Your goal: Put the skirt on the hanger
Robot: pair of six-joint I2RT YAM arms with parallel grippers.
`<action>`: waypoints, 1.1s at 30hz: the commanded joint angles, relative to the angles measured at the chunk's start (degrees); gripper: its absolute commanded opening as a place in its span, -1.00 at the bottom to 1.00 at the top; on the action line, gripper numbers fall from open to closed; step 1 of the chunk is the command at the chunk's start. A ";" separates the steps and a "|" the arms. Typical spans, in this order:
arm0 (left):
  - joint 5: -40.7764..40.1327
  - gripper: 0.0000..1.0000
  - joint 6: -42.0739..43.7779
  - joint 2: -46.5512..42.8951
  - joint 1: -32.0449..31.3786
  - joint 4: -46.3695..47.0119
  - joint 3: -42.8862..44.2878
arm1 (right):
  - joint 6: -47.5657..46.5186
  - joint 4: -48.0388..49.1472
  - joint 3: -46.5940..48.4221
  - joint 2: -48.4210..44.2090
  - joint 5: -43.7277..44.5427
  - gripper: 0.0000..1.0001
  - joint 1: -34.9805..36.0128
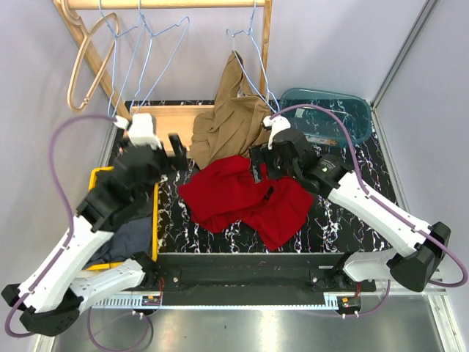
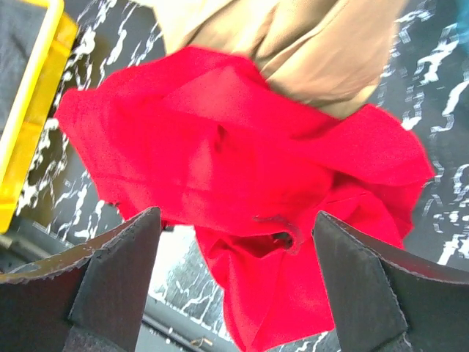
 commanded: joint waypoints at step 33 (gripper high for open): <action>31.08 -0.26 12.36 40.40 39.47 18.42 40.38 | 3.71 6.10 -5.83 0.76 -13.68 0.80 -0.03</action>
